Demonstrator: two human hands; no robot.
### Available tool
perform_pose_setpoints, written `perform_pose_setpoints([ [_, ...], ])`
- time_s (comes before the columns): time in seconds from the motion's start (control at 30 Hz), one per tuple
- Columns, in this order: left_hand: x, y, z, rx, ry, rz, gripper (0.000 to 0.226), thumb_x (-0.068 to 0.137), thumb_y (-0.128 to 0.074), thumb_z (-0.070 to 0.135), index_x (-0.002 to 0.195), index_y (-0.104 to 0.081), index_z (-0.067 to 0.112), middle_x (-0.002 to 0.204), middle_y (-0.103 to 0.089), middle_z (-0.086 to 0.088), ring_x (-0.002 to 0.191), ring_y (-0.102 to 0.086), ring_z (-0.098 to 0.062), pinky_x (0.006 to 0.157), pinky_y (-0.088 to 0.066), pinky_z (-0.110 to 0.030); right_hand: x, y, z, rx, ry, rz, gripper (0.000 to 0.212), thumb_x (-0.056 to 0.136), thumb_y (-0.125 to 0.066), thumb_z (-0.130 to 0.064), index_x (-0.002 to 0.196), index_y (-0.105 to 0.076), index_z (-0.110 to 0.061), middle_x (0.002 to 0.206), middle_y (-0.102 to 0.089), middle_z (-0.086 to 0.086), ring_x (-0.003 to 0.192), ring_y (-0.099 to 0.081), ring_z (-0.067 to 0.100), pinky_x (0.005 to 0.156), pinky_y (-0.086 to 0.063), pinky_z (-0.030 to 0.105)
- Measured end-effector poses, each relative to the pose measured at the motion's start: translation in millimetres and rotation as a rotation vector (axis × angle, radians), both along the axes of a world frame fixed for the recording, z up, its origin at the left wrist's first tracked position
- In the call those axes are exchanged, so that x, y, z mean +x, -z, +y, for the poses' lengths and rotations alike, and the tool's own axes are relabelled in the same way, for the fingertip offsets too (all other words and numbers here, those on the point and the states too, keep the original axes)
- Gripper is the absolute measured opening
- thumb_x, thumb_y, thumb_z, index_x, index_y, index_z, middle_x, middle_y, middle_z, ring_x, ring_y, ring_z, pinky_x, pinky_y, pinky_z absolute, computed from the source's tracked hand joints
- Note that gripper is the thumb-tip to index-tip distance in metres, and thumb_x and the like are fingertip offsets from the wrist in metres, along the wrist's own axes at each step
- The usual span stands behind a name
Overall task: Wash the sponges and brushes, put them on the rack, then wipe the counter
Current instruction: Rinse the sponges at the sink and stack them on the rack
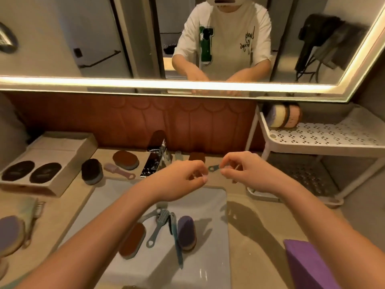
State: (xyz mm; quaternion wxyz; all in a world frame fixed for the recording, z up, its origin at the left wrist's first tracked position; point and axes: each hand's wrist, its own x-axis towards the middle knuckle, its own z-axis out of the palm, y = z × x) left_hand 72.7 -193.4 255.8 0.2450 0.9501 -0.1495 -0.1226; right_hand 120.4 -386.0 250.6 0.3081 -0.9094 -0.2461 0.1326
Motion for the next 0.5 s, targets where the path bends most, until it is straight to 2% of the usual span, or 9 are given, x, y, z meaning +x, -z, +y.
perform_pose_setpoints([
  [0.17,-26,35,56,0.003,-0.118,0.154,0.031,0.095,-0.046,0.038,0.124,-0.05,0.026,0.119,-0.056,0.008,0.102,-0.053,-0.005,0.077,-0.042,-0.014,-10,39,51,-0.052,-0.081,0.119,0.013,0.091,-0.055,-0.031,0.101,-0.06,-0.024,0.089,-0.061,-0.005,0.084,-0.061,0.014,0.08,-0.054,0.035],
  [0.27,-42,63,94,-0.016,-0.188,0.23,0.03,0.094,-0.047,0.04,0.12,-0.051,0.027,0.119,-0.057,0.006,0.104,-0.055,-0.008,0.085,-0.045,-0.022,-16,65,81,-0.07,-0.122,0.211,0.013,0.091,-0.056,-0.029,0.101,-0.059,-0.022,0.084,-0.061,-0.005,0.082,-0.061,0.017,0.08,-0.052,0.037],
  [0.37,-54,95,124,-0.039,-0.265,0.324,0.029,0.094,-0.047,0.041,0.118,-0.053,0.026,0.118,-0.057,0.004,0.105,-0.055,-0.013,0.093,-0.048,-0.03,-23,93,105,-0.116,-0.123,0.275,0.019,0.091,-0.056,-0.028,0.107,-0.06,-0.018,0.093,-0.062,0.001,0.087,-0.06,0.018,0.08,-0.05,0.033],
  [0.5,-65,141,160,-0.127,-0.359,0.442,0.021,0.094,-0.048,0.035,0.111,-0.055,0.024,0.117,-0.057,-0.002,0.105,-0.054,-0.02,0.093,-0.047,-0.034,-28,144,134,-0.206,-0.088,0.344,0.023,0.089,-0.056,-0.024,0.102,-0.066,-0.008,0.101,-0.066,0.01,0.094,-0.06,0.025,0.082,-0.049,0.038],
])
